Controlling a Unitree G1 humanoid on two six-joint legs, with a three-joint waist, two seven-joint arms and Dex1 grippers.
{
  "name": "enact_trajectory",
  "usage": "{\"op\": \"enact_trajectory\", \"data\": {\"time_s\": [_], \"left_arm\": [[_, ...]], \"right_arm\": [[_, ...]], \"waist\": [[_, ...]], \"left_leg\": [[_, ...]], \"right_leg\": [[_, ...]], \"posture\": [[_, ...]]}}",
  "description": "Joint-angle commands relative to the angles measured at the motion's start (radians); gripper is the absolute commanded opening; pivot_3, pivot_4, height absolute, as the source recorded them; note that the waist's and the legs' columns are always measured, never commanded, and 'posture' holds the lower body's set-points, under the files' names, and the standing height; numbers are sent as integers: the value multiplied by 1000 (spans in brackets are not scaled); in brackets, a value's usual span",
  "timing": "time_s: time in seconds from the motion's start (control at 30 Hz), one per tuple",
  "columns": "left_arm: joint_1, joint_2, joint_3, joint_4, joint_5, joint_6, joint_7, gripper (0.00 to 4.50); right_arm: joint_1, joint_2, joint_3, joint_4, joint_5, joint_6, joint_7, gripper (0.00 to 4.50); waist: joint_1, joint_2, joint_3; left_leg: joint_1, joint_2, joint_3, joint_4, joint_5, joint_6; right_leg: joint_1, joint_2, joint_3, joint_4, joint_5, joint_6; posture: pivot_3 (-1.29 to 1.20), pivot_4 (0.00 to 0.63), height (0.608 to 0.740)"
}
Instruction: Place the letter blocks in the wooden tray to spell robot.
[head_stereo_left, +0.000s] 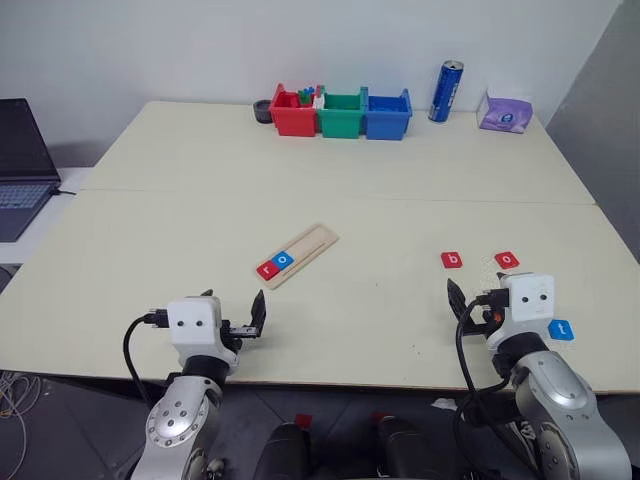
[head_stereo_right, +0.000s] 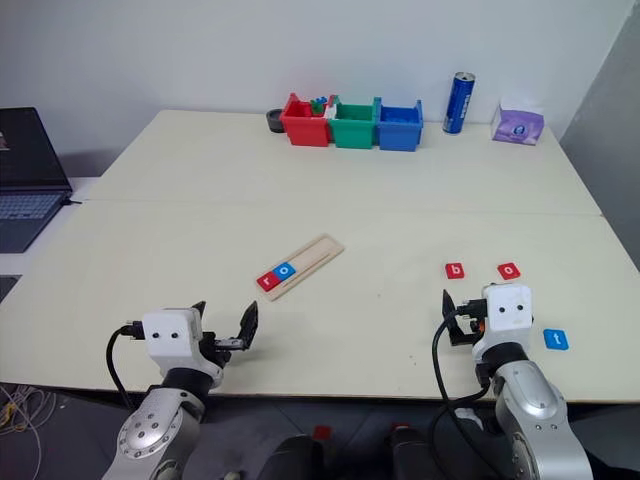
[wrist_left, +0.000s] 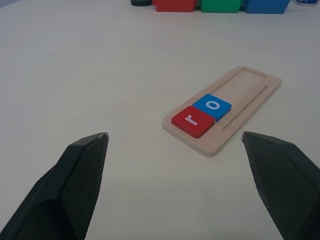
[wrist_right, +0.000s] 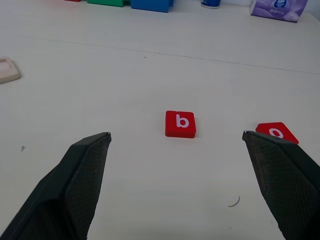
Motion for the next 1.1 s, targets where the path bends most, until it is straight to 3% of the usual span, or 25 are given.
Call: {"op": "enact_trajectory", "data": {"time_s": [0.03,0.47,0.63,0.9,1.1], "left_arm": [[8,-1,5,-35,6,-13,5,4500],[-2,0,9,-35,-3,-17,1,4500],[-25,18,21,-23,-11,-11,-16,4500],[-257,262,150,143,-228,49,-311,4500],[-397,434,126,372,-284,39,-559,4500]], "right_arm": [[0,8,-13,-23,-11,-6,-18,4484],[13,12,-15,-13,-13,-31,-17,4484],[-25,-37,-38,32,11,-60,44,4484],[-352,-298,-21,270,280,-30,516,4484],[-550,-379,52,433,377,-5,741,4484]], "waist": [[-3,0,0],[-7,0,0],[-7,0,0],[-11,-1,3],[-11,-2,4]], "left_leg": [[0,0,0,0,0,0],[0,0,0,0,0,0],[0,0,0,0,0,0],[4,0,0,0,0,0],[3,0,1,-1,0,1]], "right_leg": [[0,0,0,0,0,0],[0,0,0,0,0,0],[0,0,0,0,0,0],[2,3,-1,0,1,0],[2,3,-1,-1,0,-1]], "posture": [[0,150,740],[0,150,740],[0,150,740],[0,150,740],[0,150,740]]}}
